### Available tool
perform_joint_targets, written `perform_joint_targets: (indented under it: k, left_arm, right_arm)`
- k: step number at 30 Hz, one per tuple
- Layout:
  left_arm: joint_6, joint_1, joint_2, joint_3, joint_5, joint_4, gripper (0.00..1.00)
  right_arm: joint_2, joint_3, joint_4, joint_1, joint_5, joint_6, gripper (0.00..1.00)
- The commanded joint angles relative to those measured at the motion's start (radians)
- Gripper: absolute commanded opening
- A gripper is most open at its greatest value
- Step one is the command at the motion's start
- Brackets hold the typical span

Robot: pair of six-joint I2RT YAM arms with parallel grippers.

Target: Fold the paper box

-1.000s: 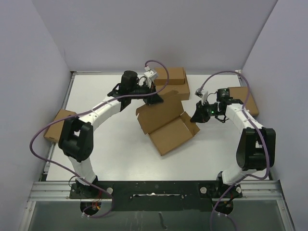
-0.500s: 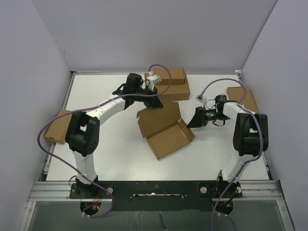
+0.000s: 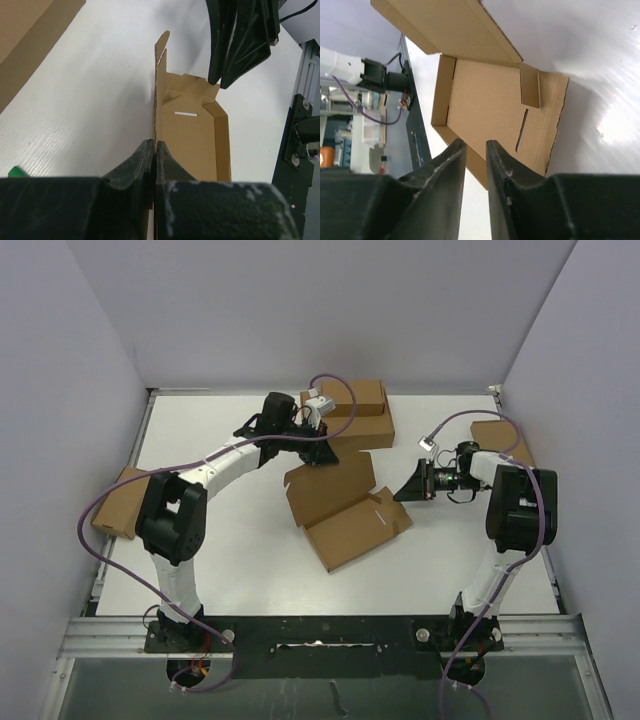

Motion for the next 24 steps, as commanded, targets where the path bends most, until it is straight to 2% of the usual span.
perform_joint_targets:
  k: [1, 3, 6, 10, 18, 21, 24]
  left_arm:
    - [0.018, -0.004, -0.004, 0.021, 0.005, 0.022, 0.0]
    - [0.021, -0.004, -0.006, 0.023, 0.005, 0.02, 0.0]
    - [0.022, -0.006, -0.004, 0.024, 0.01, 0.017, 0.0]
    - [0.021, -0.006, -0.002, 0.024, 0.015, 0.019, 0.0]
    - [0.003, -0.007, -0.008, 0.004, 0.017, 0.049, 0.0]
    - [0.002, -0.007, -0.011, 0.003, 0.017, 0.052, 0.0]
    - [-0.001, -0.007, -0.009, 0.003, 0.016, 0.055, 0.0]
  right_arm:
    - [-0.092, 0.005, 0.07, -0.047, 0.013, 0.067, 0.16]
    - [-0.137, -0.031, 0.171, -0.076, 0.137, 0.132, 0.01]
    - [-0.151, -0.046, 0.192, -0.088, 0.292, 0.145, 0.0]
    - [-0.097, -0.025, 0.166, -0.072, 0.386, 0.124, 0.0]
    - [-0.016, -0.001, 0.114, 0.006, 0.407, 0.063, 0.0]
    - [-0.01, 0.004, 0.094, 0.034, 0.371, 0.039, 0.0]
    - [-0.018, 0.008, 0.072, 0.044, 0.27, 0.008, 0.0]
